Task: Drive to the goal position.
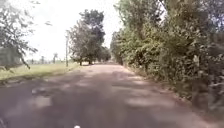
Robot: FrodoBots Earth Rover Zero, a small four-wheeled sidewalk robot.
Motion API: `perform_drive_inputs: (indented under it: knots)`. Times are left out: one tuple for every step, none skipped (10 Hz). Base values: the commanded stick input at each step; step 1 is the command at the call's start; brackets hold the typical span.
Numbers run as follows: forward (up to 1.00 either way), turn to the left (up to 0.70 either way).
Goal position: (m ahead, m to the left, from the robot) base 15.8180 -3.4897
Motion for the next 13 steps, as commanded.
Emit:
perform_drive_inputs:
  knots:
    - [1.00,-0.03]
    - [1.00,-0.04]
    - [1.00,-0.05]
    - [1.00,-0.06]
    - [1.00,-0.06]
    - [1.00,-0.06]
    - [1.00,-0.06]
    - [1.00,-0.06]
    - [1.00,-0.06]
    - [1.00,-0.06]
    - [1.00,-0.06]
    - [1.00,-0.06]
    - [1.00,-0.08]
